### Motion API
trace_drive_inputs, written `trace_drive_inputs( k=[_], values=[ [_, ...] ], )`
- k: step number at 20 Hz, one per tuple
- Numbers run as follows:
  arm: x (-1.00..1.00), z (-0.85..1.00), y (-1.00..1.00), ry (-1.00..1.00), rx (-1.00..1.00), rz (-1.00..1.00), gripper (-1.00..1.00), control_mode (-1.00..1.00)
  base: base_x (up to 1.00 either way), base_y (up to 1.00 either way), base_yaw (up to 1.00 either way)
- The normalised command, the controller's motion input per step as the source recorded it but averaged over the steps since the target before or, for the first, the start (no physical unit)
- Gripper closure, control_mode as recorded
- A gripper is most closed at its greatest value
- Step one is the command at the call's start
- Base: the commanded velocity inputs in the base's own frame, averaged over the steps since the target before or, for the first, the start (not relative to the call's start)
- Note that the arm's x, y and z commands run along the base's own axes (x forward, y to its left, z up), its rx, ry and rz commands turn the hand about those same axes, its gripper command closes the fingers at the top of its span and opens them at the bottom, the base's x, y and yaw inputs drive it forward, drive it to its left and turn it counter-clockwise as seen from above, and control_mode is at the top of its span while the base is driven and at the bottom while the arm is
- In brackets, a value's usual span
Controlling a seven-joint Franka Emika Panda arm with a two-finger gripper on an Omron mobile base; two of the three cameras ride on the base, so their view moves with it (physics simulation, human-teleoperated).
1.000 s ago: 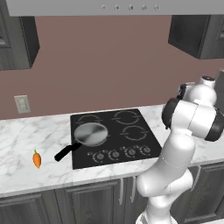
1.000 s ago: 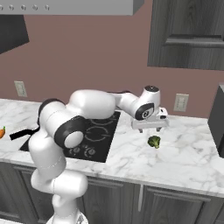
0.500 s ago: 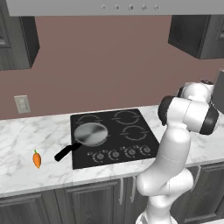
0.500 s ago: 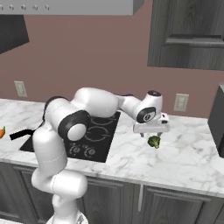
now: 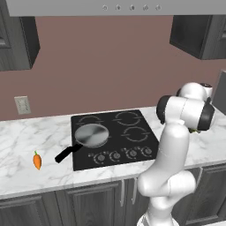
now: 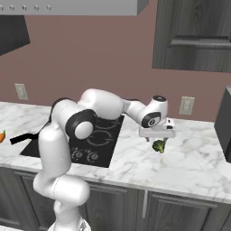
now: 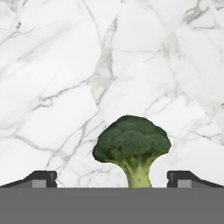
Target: Put the carrot and broccoli in the pan. Then turn on the front left burner and set the heat to medium.
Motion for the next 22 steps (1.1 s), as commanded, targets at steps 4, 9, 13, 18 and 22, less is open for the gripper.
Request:
trace_drive_inputs(
  k=[4, 9, 13, 18, 22],
  values=[
    [0.19, 0.00, -0.28, 0.01, 0.00, -0.02, -1.00, -1.00, 0.00, 0.00, 0.00],
    [0.01, -0.03, -0.18, 0.00, 0.03, 0.00, -1.00, -1.00, 0.00, 0.00, 0.00],
    [0.00, -0.23, 0.00, 0.00, 0.03, 0.00, -1.00, -1.00, 0.00, 0.00, 0.00],
    [-0.03, -0.30, 0.00, 0.00, 0.05, 0.00, -1.00, -1.00, 0.00, 0.00, 0.00],
    [0.00, -0.35, 0.00, 0.01, 0.04, 0.00, -1.00, -1.00, 0.00, 0.00, 0.00]
  ],
)
